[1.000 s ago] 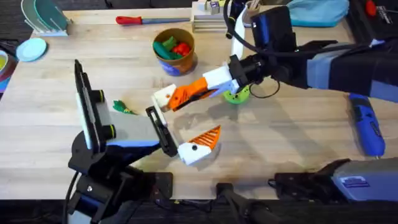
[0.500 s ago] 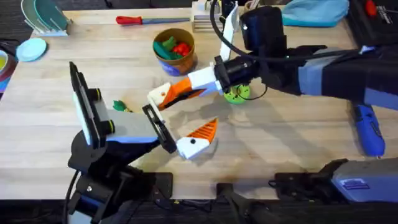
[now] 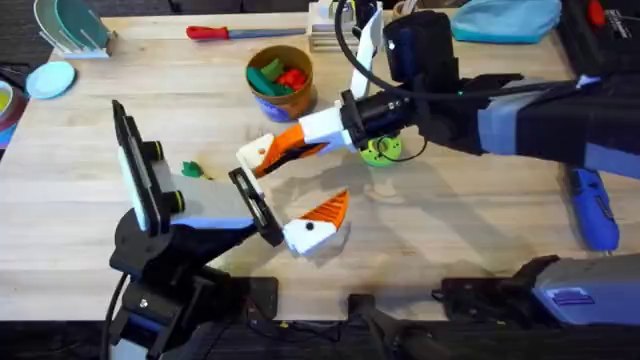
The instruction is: Pick up the gripper from the table and insert it into the empty holder that is missing its gripper. Then pick up a screw, insert it into the mounting hole, and use the screwdriver to tighten it. Finally, clean up the table by picking up the vegetable and placing it into the bucket.
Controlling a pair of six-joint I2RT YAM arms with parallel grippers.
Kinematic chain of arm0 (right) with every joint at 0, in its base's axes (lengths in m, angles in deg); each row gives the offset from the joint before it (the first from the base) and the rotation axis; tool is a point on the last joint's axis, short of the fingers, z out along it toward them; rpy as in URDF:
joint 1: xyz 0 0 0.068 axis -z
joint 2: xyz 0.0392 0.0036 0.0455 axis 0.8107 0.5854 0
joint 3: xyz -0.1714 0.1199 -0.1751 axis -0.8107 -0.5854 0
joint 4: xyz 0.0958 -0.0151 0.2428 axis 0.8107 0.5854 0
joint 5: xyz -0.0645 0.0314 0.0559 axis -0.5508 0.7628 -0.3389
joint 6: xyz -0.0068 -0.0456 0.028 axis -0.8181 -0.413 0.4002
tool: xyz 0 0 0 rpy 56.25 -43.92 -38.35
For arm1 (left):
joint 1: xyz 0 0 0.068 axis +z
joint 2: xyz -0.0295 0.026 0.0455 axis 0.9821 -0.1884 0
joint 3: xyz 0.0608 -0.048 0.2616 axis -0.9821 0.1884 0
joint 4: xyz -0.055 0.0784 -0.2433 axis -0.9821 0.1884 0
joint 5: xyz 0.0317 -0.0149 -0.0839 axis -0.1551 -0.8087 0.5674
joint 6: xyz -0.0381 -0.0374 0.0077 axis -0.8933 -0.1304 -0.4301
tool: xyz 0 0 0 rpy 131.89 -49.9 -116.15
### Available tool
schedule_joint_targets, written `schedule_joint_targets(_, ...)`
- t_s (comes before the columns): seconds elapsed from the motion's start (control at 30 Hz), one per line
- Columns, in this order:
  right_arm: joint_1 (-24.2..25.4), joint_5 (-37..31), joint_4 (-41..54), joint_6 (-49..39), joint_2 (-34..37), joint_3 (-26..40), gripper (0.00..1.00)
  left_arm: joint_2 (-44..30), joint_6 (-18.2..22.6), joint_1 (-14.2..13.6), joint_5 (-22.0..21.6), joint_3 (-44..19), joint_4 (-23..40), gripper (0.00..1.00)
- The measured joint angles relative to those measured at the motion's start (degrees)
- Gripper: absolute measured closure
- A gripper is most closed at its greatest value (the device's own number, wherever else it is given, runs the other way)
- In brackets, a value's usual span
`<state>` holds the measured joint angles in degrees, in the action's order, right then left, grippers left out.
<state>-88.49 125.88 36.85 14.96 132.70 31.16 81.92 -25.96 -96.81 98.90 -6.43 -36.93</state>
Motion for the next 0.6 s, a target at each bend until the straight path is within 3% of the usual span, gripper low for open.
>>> schedule_joint_targets(0.23, 0.0, 0.0, 0.0, 0.0, 0.0, 0.0, 0.993, 0.0, -0.2, 0.6, 1.7, 0.0, -0.3, 0.008)
schedule_joint_targets(0.6, -0.4, -1.7, -4.6, 4.2, -0.9, 0.0, 0.993, 0.0, -1.0, 0.6, 0.1, 0.0, -4.3, 0.008)
